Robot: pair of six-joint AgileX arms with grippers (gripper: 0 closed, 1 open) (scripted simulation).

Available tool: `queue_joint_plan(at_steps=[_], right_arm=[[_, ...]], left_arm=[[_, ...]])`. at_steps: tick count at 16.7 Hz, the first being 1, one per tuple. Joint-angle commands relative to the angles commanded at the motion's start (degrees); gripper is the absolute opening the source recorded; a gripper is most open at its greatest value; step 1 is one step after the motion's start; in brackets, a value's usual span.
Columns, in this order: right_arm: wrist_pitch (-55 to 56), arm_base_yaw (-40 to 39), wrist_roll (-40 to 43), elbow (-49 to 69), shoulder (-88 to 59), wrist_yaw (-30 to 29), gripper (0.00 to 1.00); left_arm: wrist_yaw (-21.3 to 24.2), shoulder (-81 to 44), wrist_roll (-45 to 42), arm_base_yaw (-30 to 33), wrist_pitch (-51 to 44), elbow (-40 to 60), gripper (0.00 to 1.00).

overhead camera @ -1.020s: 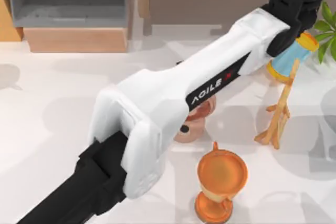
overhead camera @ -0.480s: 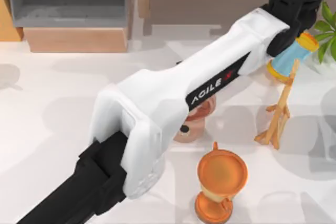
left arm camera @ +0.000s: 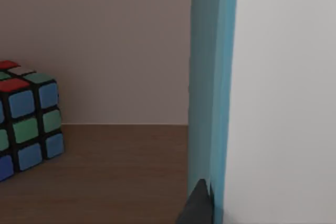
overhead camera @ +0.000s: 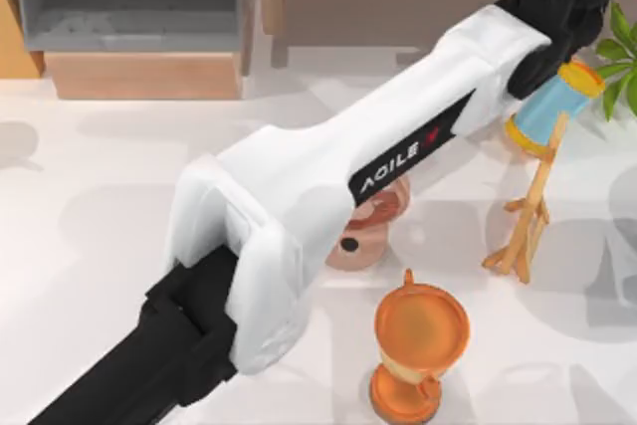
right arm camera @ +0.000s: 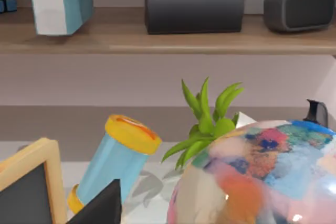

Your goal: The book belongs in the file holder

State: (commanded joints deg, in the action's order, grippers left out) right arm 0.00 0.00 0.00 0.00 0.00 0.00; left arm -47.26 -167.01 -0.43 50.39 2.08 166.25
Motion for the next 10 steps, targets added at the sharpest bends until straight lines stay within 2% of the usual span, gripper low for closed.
queue_joint_plan(at_steps=[6, 10], right_arm=[[0.0, 0.0, 0.0, 0.0, 0.0, 0.0, 1.0], [0.0, 0.0, 0.0, 0.0, 0.0, 0.0, 1.0]], left_arm=[[0.25, 0.58, -0.8, 0.06, 0.34, -1.3, 0.0], [1.99, 7.23, -6.24, 0.74, 1.82, -11.22, 0.0]])
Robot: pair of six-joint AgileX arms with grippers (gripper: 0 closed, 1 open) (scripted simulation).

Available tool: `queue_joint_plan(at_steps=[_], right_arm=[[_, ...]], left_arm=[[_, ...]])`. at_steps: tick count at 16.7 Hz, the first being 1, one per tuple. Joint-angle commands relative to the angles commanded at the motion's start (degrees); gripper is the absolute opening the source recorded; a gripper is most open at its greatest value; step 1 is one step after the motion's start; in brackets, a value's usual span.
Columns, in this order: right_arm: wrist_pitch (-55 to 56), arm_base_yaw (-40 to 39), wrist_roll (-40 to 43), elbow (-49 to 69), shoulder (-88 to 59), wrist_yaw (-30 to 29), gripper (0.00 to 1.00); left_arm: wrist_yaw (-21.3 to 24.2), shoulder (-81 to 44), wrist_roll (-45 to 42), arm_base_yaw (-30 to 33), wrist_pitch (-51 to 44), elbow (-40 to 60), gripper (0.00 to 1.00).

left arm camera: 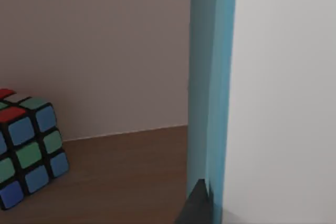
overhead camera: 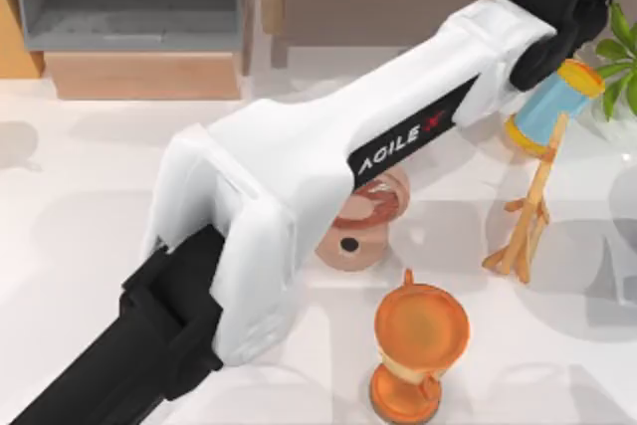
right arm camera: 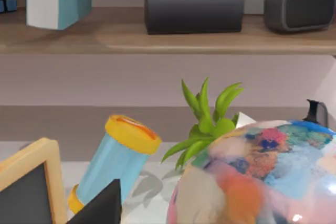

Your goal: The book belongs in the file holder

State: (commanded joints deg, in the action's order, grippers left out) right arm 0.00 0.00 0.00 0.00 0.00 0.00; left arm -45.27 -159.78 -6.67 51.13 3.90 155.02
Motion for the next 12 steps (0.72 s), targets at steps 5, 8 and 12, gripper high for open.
queue_joint_plan(at_steps=[5, 8, 12], right_arm=[[0.0, 0.0, 0.0, 0.0, 0.0, 0.0, 1.0], [0.0, 0.0, 0.0, 0.0, 0.0, 0.0, 1.0], [0.0, 0.0, 0.0, 0.0, 0.0, 0.0, 1.0]], left_arm=[[2.92, 15.29, -11.48, 1.21, 1.52, -22.49, 0.0], [4.93, 27.12, -19.8, 1.66, 2.18, -39.32, 0.0], [8.09, 43.99, -31.72, 1.14, 3.68, -62.63, 0.0]])
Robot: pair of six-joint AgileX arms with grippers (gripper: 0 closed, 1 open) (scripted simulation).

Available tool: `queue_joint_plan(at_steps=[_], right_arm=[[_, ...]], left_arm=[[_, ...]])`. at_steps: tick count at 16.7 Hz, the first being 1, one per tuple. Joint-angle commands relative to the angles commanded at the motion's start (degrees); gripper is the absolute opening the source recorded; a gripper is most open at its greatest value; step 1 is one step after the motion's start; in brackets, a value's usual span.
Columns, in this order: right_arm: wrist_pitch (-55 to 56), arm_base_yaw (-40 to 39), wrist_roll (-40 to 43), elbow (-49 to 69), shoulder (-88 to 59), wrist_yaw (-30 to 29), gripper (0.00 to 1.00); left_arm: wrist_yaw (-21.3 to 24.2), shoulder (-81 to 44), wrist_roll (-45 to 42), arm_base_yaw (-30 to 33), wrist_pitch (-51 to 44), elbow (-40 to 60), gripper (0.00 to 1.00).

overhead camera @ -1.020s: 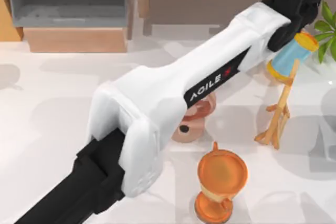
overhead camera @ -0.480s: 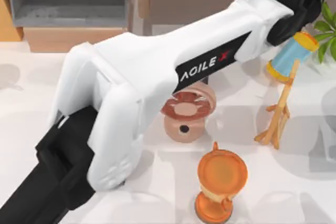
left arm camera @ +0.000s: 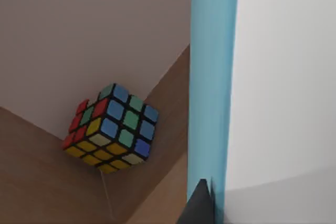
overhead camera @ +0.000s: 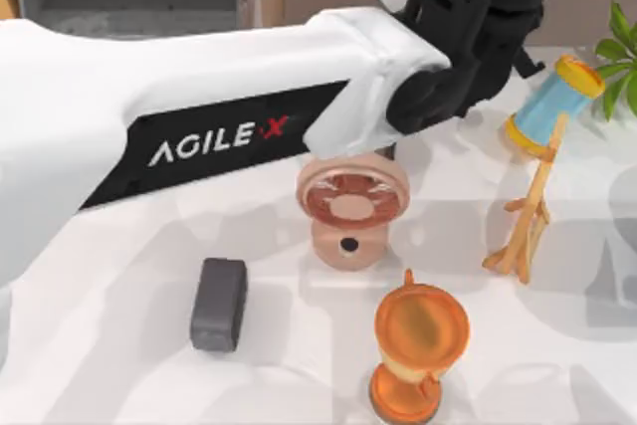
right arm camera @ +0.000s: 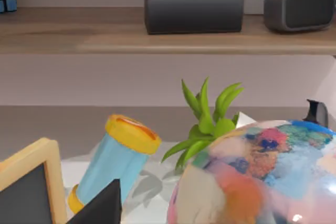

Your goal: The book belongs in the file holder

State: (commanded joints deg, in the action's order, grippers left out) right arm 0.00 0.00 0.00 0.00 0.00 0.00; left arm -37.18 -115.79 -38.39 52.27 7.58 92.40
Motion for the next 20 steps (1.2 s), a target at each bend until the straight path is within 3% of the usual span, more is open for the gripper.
queue_joint_plan(at_steps=[5, 11, 15, 20], right_arm=[[0.0, 0.0, 0.0, 0.0, 0.0, 0.0, 1.0], [0.0, 0.0, 0.0, 0.0, 0.0, 0.0, 1.0], [0.0, 0.0, 0.0, 0.0, 0.0, 0.0, 1.0], [0.0, 0.0, 0.0, 0.0, 0.0, 0.0, 1.0]], left_arm=[[4.8, 18.51, -15.24, -4.52, 4.08, -26.65, 0.0], [11.58, 29.02, -32.08, -17.96, 13.44, -49.11, 0.0], [16.8, 27.94, -40.73, -28.22, 22.0, -55.3, 0.0], [23.75, 20.62, -47.42, -37.06, 32.71, -53.53, 0.0]])
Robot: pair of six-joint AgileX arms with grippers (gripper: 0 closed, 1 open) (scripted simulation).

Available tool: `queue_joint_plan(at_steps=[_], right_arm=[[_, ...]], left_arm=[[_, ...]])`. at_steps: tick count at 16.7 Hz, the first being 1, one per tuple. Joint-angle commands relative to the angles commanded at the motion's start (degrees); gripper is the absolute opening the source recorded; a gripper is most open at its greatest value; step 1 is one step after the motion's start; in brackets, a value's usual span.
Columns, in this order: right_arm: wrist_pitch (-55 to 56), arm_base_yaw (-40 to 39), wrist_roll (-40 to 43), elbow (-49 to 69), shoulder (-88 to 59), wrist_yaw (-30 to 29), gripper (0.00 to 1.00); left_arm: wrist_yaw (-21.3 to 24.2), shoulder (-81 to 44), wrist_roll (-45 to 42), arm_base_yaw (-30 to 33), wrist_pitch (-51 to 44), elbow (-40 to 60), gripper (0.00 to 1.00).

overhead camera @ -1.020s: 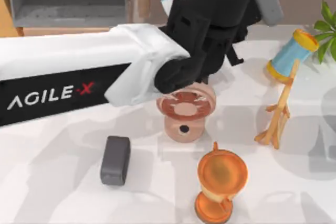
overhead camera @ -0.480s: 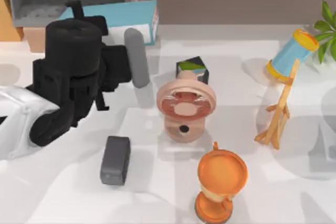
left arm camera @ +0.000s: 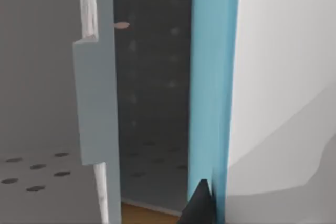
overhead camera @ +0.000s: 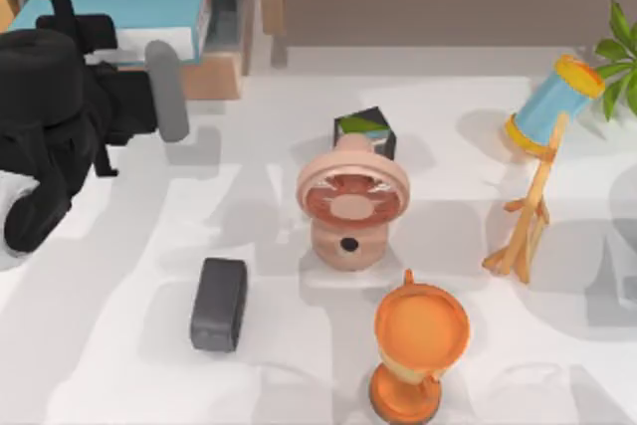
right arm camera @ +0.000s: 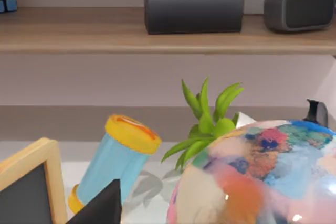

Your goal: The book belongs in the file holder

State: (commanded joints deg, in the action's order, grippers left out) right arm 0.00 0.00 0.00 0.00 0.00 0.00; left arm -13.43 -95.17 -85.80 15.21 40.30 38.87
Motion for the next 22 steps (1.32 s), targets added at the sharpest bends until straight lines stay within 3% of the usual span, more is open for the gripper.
queue_joint_plan(at_steps=[4, 22], right_arm=[[0.0, 0.0, 0.0, 0.0, 0.0, 0.0, 1.0], [0.0, 0.0, 0.0, 0.0, 0.0, 0.0, 1.0]], left_arm=[[3.61, -5.43, -2.01, -2.18, 4.24, 2.27, 0.0], [4.74, -11.81, -2.32, -3.11, 3.8, 9.12, 0.0]])
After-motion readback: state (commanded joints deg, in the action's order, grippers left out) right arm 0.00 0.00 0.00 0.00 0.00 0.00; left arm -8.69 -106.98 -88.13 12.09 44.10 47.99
